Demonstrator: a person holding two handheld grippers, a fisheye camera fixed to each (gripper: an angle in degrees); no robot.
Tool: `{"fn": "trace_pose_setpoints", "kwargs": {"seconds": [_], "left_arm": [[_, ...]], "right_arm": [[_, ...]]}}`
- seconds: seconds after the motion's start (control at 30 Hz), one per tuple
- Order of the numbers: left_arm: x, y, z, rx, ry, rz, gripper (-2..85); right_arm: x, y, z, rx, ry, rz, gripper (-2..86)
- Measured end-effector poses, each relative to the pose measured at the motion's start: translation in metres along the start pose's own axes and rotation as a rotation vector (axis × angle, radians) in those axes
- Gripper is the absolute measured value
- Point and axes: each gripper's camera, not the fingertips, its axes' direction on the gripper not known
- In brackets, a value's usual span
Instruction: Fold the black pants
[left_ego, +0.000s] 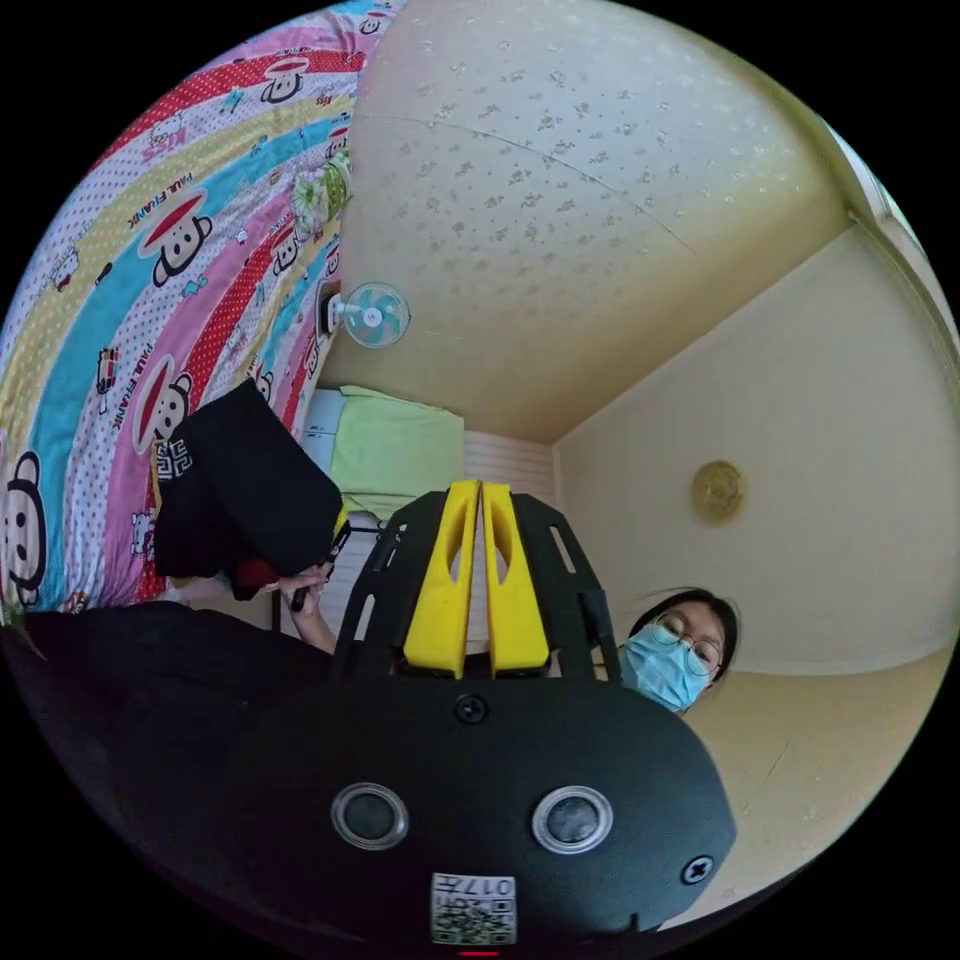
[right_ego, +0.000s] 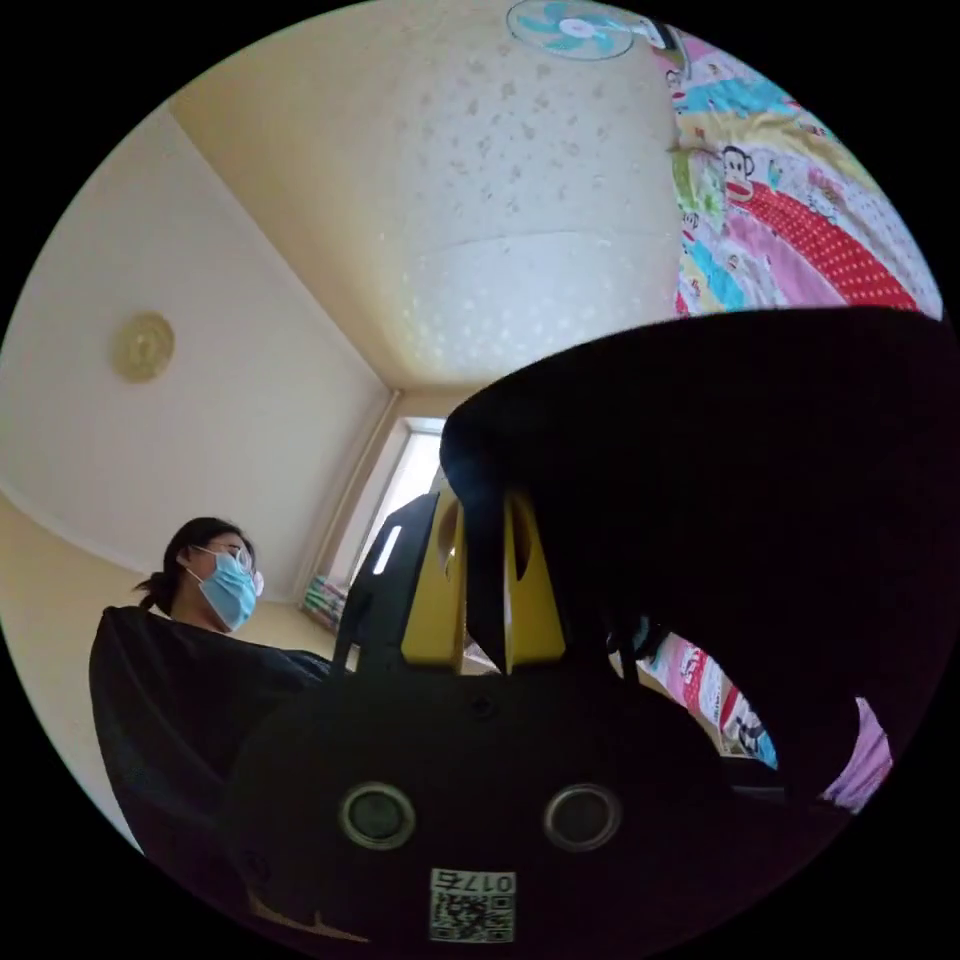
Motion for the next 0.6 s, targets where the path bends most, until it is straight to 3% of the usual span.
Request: {"fn": "trace_pose_setpoints", "kwargs": {"seconds": [0.3,0.47,0.6], "left_arm": [[0.024,-0.012,-0.1,0.098,0.016,-0.002,-1.0],[0.027,-0.014,-0.158,0.175,0.066,-0.038,-1.0],[0.035,-0.012,-0.215,0.247,0.033,-0.062,-1.0]], "right_arm": [[-0.003,-0.022,0.176,-0.361,-0.193,-0.242,5.2],[0.092,0.029,0.185,-0.595,0.118,-0.093,4.3],[0.235,0.099,0.116,-0.603,0.543,0.443,3.5]]}}
